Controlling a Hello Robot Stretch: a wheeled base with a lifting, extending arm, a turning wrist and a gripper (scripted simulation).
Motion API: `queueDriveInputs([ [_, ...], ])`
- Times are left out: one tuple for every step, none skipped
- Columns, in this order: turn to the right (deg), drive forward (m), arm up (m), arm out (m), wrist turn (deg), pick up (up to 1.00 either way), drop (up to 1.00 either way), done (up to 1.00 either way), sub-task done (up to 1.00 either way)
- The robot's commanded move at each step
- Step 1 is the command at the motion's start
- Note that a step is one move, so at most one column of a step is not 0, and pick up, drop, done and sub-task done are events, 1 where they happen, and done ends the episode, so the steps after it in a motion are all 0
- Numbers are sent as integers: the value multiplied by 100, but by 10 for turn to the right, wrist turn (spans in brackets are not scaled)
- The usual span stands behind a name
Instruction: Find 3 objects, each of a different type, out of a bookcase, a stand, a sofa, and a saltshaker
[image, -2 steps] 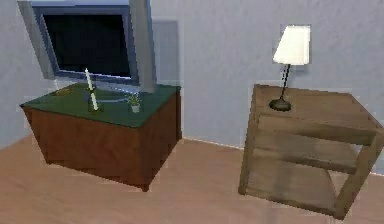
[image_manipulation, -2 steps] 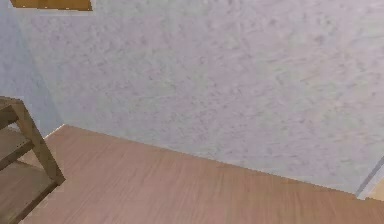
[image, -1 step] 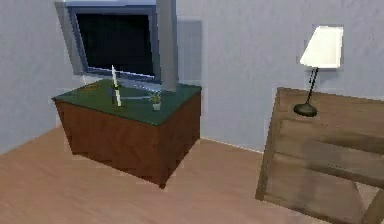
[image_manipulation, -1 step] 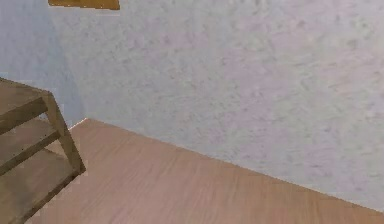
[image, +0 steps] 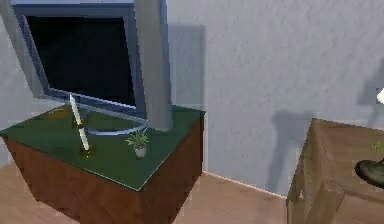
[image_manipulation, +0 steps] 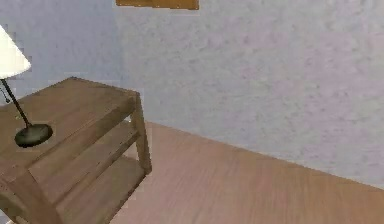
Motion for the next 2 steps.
queueDriveInputs([
  [-240, 0, 0, 0, 0, 0, 0, 0, 0],
  [0, 0, 0, 0, 0, 0, 0, 100, 0],
])
